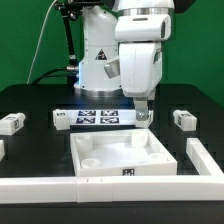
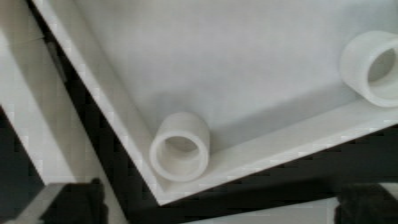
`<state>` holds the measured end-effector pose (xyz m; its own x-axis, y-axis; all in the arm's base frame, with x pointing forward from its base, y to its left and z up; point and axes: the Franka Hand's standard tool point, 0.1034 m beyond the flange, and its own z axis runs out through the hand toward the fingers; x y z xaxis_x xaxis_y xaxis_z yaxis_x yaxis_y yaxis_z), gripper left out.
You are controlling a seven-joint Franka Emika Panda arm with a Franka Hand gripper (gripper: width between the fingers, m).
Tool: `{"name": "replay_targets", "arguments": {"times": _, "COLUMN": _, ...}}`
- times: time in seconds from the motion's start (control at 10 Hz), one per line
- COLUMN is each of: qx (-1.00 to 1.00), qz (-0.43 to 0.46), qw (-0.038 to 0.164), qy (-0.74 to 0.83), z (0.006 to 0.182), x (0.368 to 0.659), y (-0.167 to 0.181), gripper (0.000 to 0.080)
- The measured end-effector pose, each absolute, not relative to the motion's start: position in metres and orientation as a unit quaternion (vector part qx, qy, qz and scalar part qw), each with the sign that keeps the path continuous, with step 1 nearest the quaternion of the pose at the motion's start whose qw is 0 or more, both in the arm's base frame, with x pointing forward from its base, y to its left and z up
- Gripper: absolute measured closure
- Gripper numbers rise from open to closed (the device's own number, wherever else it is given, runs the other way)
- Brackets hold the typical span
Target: Assemble one leg
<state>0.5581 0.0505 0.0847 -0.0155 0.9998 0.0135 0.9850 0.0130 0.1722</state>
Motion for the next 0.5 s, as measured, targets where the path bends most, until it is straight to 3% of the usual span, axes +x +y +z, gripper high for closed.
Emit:
{"name": "replay_targets", "arguments": {"times": 0.1, "qx": 0.702, "qz": 0.052, "qw": 0.047, "qy": 0.709, "z": 0.0774, "x": 0.5414, "y": 0.0498, "gripper": 0.0150}}
{"name": "replay_targets", "arguments": {"times": 0.3, "qx": 0.629, "qz": 0.034, "qw": 0.060, "qy": 0.775, "z": 0.0743, "x": 0.5378, "y": 0.0522, "gripper": 0.0150}}
{"name": "replay_targets", "arguments": {"times": 0.5, "qx": 0.632, "qz": 0.033, "qw": 0.057, "qy": 0.772, "z": 0.0714, "x": 0.5337, "y": 0.0502, "gripper": 0.0150}}
